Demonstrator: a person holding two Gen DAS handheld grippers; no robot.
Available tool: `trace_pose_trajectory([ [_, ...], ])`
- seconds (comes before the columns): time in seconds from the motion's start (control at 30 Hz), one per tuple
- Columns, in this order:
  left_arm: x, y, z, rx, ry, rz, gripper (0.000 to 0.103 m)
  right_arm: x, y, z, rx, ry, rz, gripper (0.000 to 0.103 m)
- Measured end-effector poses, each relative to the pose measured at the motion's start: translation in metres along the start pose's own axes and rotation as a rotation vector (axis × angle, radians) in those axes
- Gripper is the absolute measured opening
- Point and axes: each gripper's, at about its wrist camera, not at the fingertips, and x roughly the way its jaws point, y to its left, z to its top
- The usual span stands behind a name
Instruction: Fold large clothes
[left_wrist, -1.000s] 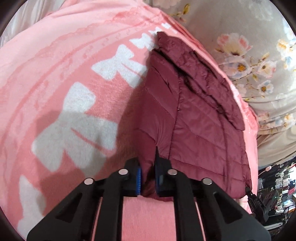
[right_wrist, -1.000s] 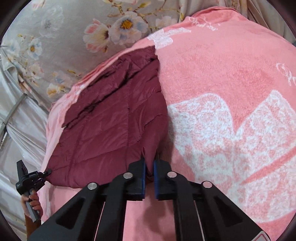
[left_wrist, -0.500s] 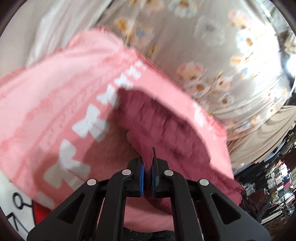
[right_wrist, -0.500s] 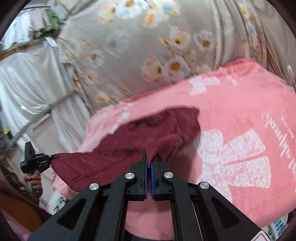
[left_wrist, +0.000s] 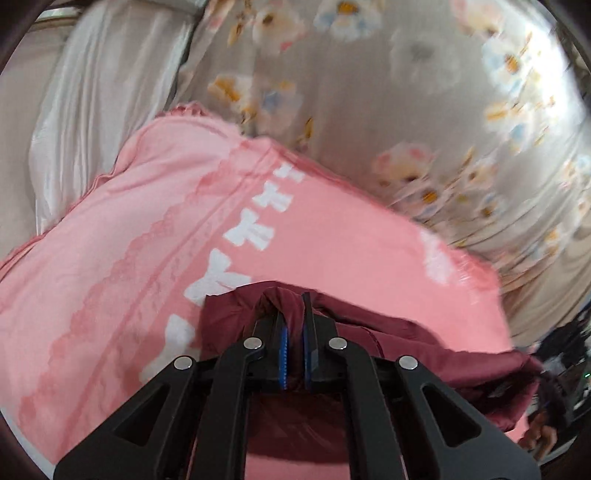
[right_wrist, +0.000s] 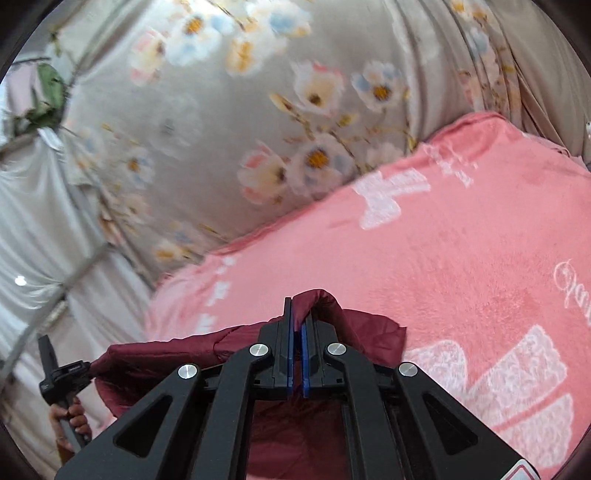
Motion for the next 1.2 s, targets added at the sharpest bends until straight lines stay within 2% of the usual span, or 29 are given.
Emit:
trace_pose_trajectory([
  [0.1, 0.076, 0.008, -0.002, 0.008, 0.099, 0.099, 0.005, 0.05, -0.012, -0.006, -0.001, 0.062, -0.074, 0.003],
  [0.23, 0.129, 0.019, -0.018, 0.014, 0.181, 0.152, 0.005, 0.089, -0.029, -0.015, 0.029, 0.11, -0.124, 0.003],
  [0.4, 0.161, 0.025, -0.037, 0.03, 0.229, 0.186, 0.005, 0.122, -0.043, -0.03, 0.027, 0.16, -0.191, 0.003],
  [0.57, 0.18, 0.025, -0.045, 0.061, 0.234, 0.196, 0.007, 0.144, -0.048, -0.045, -0.008, 0.192, -0.247, 0.003],
  [0.7, 0.181, 0.025, -0.047, 0.057, 0.197, 0.174, 0.009, 0.135, -0.045, -0.043, -0.025, 0.167, -0.235, 0.006],
  [0.77, 0.171, 0.026, -0.043, 0.032, 0.18, 0.162, 0.015, 0.115, -0.043, -0.036, -0.007, 0.129, -0.215, 0.017],
  [0.8, 0.163, 0.027, -0.038, 0.018, 0.162, 0.148, 0.023, 0.1, -0.042, -0.032, 0.007, 0.094, -0.213, 0.022],
  [0.83, 0.147, 0.027, -0.034, -0.001, 0.124, 0.135, 0.035, 0.085, -0.04, -0.029, 0.011, 0.051, -0.211, 0.031],
  [0.87, 0.13, 0.026, -0.029, -0.007, 0.07, 0.143, 0.046, 0.074, -0.036, -0.026, 0.003, 0.024, -0.207, 0.032],
  [0.9, 0.118, 0.023, -0.026, -0.002, 0.024, 0.159, 0.066, 0.064, -0.031, -0.023, -0.01, 0.004, -0.2, 0.032],
  [0.93, 0.094, 0.015, -0.02, 0.022, -0.062, 0.175, 0.07, 0.057, -0.023, -0.022, -0.028, -0.005, -0.188, 0.032],
  [1.0, 0.076, 0.0, -0.012, 0.069, -0.092, 0.163, 0.07, 0.052, 0.002, -0.026, -0.086, 0.003, -0.138, 0.032],
  [1.07, 0.069, -0.024, -0.009, 0.119, -0.084, 0.106, 0.069, 0.06, 0.03, -0.035, -0.15, 0.045, -0.084, 0.032],
  [1.2, 0.091, -0.08, -0.034, 0.272, 0.007, 0.033, 0.069, 0.096, 0.082, -0.065, -0.283, 0.16, -0.017, 0.032],
])
